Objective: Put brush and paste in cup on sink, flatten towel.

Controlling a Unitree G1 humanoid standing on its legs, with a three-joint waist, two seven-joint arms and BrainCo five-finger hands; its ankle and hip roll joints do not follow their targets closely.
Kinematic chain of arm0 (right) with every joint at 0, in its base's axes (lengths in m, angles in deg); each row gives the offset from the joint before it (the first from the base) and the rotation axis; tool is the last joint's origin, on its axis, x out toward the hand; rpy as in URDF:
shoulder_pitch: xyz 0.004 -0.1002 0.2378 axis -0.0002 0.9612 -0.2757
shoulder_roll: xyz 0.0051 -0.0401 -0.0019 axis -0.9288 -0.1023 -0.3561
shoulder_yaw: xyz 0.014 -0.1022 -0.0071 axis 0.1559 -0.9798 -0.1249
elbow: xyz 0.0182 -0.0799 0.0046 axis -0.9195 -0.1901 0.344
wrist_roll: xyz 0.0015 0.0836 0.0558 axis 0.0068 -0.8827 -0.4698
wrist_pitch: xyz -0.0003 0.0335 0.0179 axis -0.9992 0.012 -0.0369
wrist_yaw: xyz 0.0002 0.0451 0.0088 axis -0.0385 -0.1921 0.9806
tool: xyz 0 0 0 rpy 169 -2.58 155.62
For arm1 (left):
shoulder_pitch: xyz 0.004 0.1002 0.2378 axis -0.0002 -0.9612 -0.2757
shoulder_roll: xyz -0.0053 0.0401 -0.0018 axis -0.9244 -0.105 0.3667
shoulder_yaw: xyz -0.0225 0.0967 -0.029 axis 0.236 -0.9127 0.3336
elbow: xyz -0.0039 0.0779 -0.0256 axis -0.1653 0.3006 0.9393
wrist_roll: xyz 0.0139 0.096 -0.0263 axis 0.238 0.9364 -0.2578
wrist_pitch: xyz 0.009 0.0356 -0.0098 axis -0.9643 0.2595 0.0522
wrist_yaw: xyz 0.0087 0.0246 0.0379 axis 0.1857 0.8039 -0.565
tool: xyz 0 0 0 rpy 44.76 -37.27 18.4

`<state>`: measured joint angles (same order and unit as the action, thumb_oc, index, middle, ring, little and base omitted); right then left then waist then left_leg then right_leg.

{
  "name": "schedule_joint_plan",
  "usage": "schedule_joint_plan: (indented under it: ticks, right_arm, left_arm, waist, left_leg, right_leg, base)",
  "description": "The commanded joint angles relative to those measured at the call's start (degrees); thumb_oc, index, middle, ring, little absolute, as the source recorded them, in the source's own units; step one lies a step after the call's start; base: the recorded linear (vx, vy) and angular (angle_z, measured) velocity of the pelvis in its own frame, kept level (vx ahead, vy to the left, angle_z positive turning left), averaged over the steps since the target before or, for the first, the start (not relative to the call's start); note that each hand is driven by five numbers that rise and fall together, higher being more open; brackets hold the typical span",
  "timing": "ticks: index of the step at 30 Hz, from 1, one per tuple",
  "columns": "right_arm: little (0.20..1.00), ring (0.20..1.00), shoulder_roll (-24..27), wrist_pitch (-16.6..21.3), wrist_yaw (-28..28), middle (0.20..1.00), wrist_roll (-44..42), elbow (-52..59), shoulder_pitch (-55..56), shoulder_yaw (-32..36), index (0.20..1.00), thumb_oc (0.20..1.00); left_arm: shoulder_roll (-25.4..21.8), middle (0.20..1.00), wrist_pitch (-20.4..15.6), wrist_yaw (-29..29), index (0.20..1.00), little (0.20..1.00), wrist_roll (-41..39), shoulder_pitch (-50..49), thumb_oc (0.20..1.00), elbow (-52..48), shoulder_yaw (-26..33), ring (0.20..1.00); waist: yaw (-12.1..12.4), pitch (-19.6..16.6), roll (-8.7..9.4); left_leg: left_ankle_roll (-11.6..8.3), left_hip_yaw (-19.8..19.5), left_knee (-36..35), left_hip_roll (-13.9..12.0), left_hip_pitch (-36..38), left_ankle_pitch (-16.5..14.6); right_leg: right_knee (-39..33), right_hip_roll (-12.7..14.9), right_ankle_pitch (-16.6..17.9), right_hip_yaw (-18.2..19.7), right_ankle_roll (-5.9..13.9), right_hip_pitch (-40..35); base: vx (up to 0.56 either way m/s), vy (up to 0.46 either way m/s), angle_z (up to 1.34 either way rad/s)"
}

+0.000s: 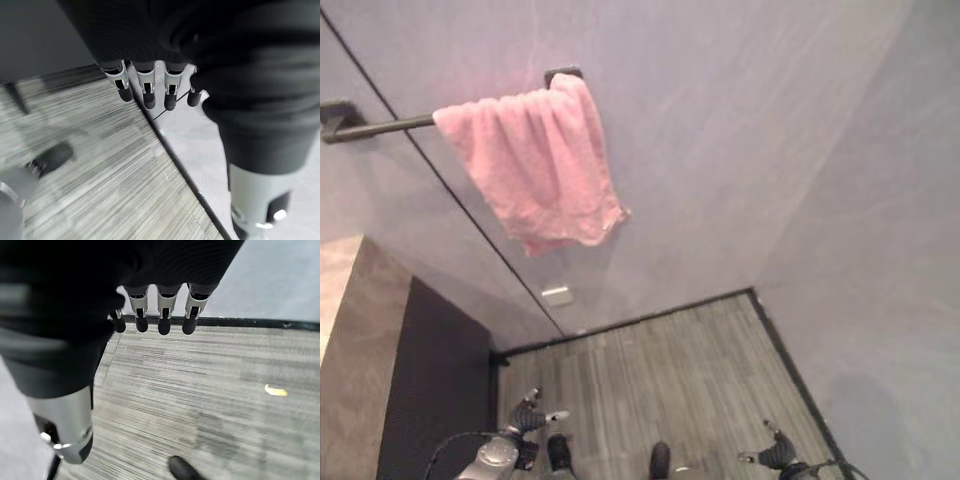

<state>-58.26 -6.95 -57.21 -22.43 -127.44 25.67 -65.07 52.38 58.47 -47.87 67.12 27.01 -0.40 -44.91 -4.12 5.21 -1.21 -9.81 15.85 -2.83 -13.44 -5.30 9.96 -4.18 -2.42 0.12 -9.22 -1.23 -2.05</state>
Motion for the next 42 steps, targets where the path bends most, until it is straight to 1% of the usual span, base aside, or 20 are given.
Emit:
schedule_joint_plan:
  ticks: [1,2,3,4,5,7,9,10,11,12,13,16,17,19,20,21,27,29,36,42]
  right_arm:
    - [1.0,1.0,-0.89,0.49,0.6,1.0,-1.83,0.51,-0.22,1.46,1.0,1.0]
    - [1.0,1.0,-0.92,0.51,0.61,1.0,-1.83,0.47,-0.25,1.45,1.0,1.0]
    - [1.0,1.0,-1.49,0.23,0.58,1.0,-0.03,-0.2,-1.07,0.46,1.0,1.0]
    - [1.0,1.0,-1.72,0.18,0.47,1.0,0.46,-0.02,-1.16,0.21,1.0,1.0]
    - [1.0,1.0,-1.72,0.18,0.47,1.0,0.46,-0.02,-1.18,0.21,1.0,1.0]
    - [1.0,1.0,-1.95,0.08,0.05,1.0,0.37,0.48,-1.02,0.07,1.0,1.0]
    - [1.0,1.0,-2.13,0.12,-0.09,1.0,0.29,1.66,-1.05,-0.19,1.0,1.0]
    - [1.0,1.0,-2.23,0.29,-0.35,1.0,-0.32,2.91,-0.85,-0.15,1.0,1.0]
    - [1.0,1.0,-2.9,1.73,-2.26,1.0,-6.71,6.02,-0.14,1.37,1.0,1.0]
    - [1.0,1.0,-2.88,1.72,-2.28,1.0,-6.74,6.04,-0.14,1.37,1.0,1.0]
    - [1.0,1.0,-3.99,2.18,-2.88,1.0,-10.94,6.37,0.24,2.81,1.0,1.0]
    - [1.0,1.0,-4.11,2.58,-3.01,1.0,-12.03,7.15,0.06,2.72,1.0,1.0]
    - [1.0,1.0,-4.05,2.52,-3.17,1.0,-12.29,7.92,0.06,2.6,1.0,1.0]
    - [1.0,1.0,-4.06,3.03,-3.69,1.0,-14.26,10.01,0.91,3.06,1.0,1.0]
    - [1.0,1.0,-4.08,3.02,-3.69,1.0,-14.26,10.02,0.9,3.06,1.0,1.0]
    - [1.0,1.0,-3.56,3.17,-3.93,1.0,-14.4,10.58,0.98,2.83,1.0,1.0]
    - [1.0,1.0,-2.47,3.19,-3.63,1.0,-13.47,8.73,0.5,3.34,1.0,1.0]
    - [1.0,1.0,-1.13,3.44,-3.36,1.0,-12.82,10.32,0.52,4.16,1.0,1.0]
    - [1.0,1.0,4.06,4.54,-3.53,1.0,-10.87,23.4,2.84,7.84,1.0,1.0]
    - [1.0,1.0,10.38,5.32,-7.44,1.0,-11.68,38.28,3.77,10.7,1.0,1.0]
  left_arm:
    - [-3.1,1.0,-1.58,-1.26,1.0,1.0,0.64,1.01,1.0,-2.51,-0.26,1.0]
    - [-3.12,1.0,-1.57,-1.25,1.0,1.0,0.64,1.01,1.0,-2.52,-0.26,1.0]
    - [-3.7,1.0,-1.46,-0.93,1.0,1.0,1.24,1.47,1.0,-3.57,-1.03,1.0]
    - [-4.23,1.0,-1.48,-0.79,1.0,1.0,2.0,1.52,1.0,-4.37,-1.66,1.0]
    - [-4.23,1.0,-1.47,-0.79,1.0,1.0,2.0,1.53,1.0,-4.37,-1.65,1.0]
    - [-4.85,1.0,-1.44,-0.64,1.0,1.0,2.64,1.03,1.0,-5.77,-1.96,1.0]
    - [-5.5,1.0,-1.38,-0.38,1.0,1.0,2.6,0.65,1.0,-7.38,-2.07,1.0]
    - [-5.66,1.0,-1.32,-0.13,1.0,1.0,2.88,0.31,1.0,-8.2,-2.26,1.0]
    - [-6.16,1.0,-1.32,-0.04,1.0,1.0,3.29,-0.18,1.0,-9.39,-1.98,1.0]
    - [-6.15,1.0,-1.32,-0.04,1.0,1.0,3.29,-0.17,1.0,-9.4,-1.98,1.0]
    - [-6.48,1.0,-1.33,0.03,1.0,1.0,3.34,-0.97,1.0,-9.39,-1.41,1.0]
    - [-6.37,1.0,-1.42,0.07,1.0,1.0,3.07,-1.42,1.0,-9.21,-1.12,1.0]
    - [-6.29,1.0,-1.51,0.19,1.0,1.0,3.03,-1.68,1.0,-9.19,-0.94,1.0]
    - [-6.33,1.0,-1.91,0.48,1.0,1.0,3.75,-2.03,1.0,-9.6,-1.38,1.0]
    - [-6.36,1.0,-1.91,0.48,1.0,1.0,3.75,-2.02,1.0,-9.61,-1.36,1.0]
    - [-6.35,1.0,-2.31,0.81,1.0,1.0,4.44,-2.07,1.0,-9.93,-2.02,1.0]
    - [-6.2,1.0,-2.65,0.84,1.0,1.0,4.02,-3.71,1.0,-11.59,-1.23,1.0]
    - [-6.65,1.0,-2.89,1.27,1.0,1.0,3.26,-5.41,1.0,-14.39,-0.5,1.0]
    - [-9.65,1.0,-3.52,2.13,1.0,1.0,3.03,-10.13,1.0,-25.37,2.59,1.0]
    - [-15.14,1.0,-3.94,4.75,1.0,1.0,0.72,-13.89,1.0,-40.42,7.22,1.0]
  waist:
    - [0.36,-0.88,2.64]
    - [0.43,-0.9,2.69]
    - [0.6,-0.44,3.29]
    - [0.69,-0.14,3.48]
    - [0.8,-0.27,3.39]
    - [0.82,-0.02,3.46]
    - [0.85,0.72,3.03]
    - [0.67,0.93,2.94]
    - [-0.48,1.76,2.87]
    - [-0.36,1.62,2.77]
    - [-0.12,1.58,2.88]
    - [-0.54,1.96,2.82]
    - [-0.83,2.04,3.01]
    - [-1.94,2.35,3.92]
    - [-1.93,2.26,3.96]
    - [-2.26,2.19,4.17]
    - [-1.07,0.6,4.5]
    - [-0.39,-0.39,4.63]
    - [0.57,-1.53,4.99]
    - [1.18,-1.92,4.86]
  left_leg:
    - [5.51,0.2,7.48,4.61,-5.44,-2.09]
    - [5.55,0.29,7.58,4.63,-5.48,-2.19]
    - [7.29,0.61,8.43,6.96,-4.94,-4.4]
    - [8.31,1.08,7.9,8.37,-3.98,-5.24]
    - [8.3,1.17,7.84,8.23,-4.12,-5.13]
    - [9.53,1.76,6.48,9.81,-2.04,-6.17]
    - [10.53,2.22,5.17,10.43,-0.7,-6.63]
    - [10.8,2.28,4.7,10.83,-0.02,-7.26]
    - [11.21,2.26,3.64,11.22,1.88,-7.78]
    - [11.17,2.37,3.64,11.08,1.7,-7.72]
    - [10.98,3.55,2.24,11.49,3.38,-8.23]
    - [10.53,3.17,1.08,11.62,5.16,-8.41]
    - [10.29,2.77,0.83,11.72,5.87,-8.66]
    - [9.94,0.89,1.6,12.68,7.17,-10.01]
    - [9.93,0.93,1.62,12.68,7.02,-9.9]
    - [9.96,0.27,1.62,13.07,7.54,-10.14]
    - [9.41,0.05,1.16,12.94,8.44,-10.32]
    - [8.59,-0.43,0.59,12.36,8.67,-9.41]
    - [7.49,-1.42,-0.74,11.51,9.35,-8.48]
    - [7.09,-1.77,-1.47,11.28,9.85,-8.43]
  right_leg:
    - [12.08,12.48,-1.64,7.61,8.7,-1.85]
    - [12.17,12.53,-1.69,7.71,8.75,-1.75]
    - [15.9,14.32,2.09,8.83,9.56,-0.08]
    - [18.43,15.34,6.35,9.4,9.9,1.7]
    - [18.32,15.21,6.53,9.5,9.87,1.89]
    - [21.69,16.46,10.12,9.21,10.06,3.33]
    - [26.58,16.49,12.3,8.14,9.76,6.12]
    - [27.62,15.98,11.79,7.44,9.77,6.56]
    - [30.24,12.16,8.48,7.82,9.2,10.38]
    - [30.14,12.01,8.65,7.89,9.14,10.58]
    - [26.68,12.48,7.24,3.56,8.87,11.82]
    - [23.23,11.4,5.85,2.07,9.06,13.56]
    - [19.97,10.63,5.92,1.97,9.25,14.16]
    - [14.1,9.31,6.94,4.76,10.01,13.93]
    - [13.92,9.3,7.13,4.78,9.98,14.0]
    - [13.01,8.19,7.63,7.6,10.12,13.85]
    - [8.19,8.37,8.54,6.08,9.93,10.53]
    - [5.62,8.32,8.7,4.94,9.97,8.76]
    - [3.05,8.09,8.4,3.3,10.03,6.34]
    - [2.31,7.88,7.89,2.74,10.01,5.29]
  base:
    - [0.12,0.196,-0.29]
    - [0.15,0.302,-0.13]
    - [0.18,0.38,-0.05]
    - [0.17,0.376,0.03]
    - [0.12,0.261,-0.01]
    - [0.11,0.242,0.02]
    - [0.11,0.295,0.06]
    - [0.14,0.345,0.03]
    - [0.1,0.225,-0.03]
    - [0.14,0.241,-0.18]
    - [0.11,0.097,-0.07]
    - [0.13,0.042,-0.21]
    - [0.12,-0.017,-0.03]
    - [0.2,-0.042,0.08]
    - [0.18,-0.045,0.38]
    - [0.07,-0.017,0.65]
    - [0.12,-0.057,0.24]
    - [0.15,-0.097,0.17]
    - [0.09,-0.05,0.06]
    - [0.06,-0.018,0.08]
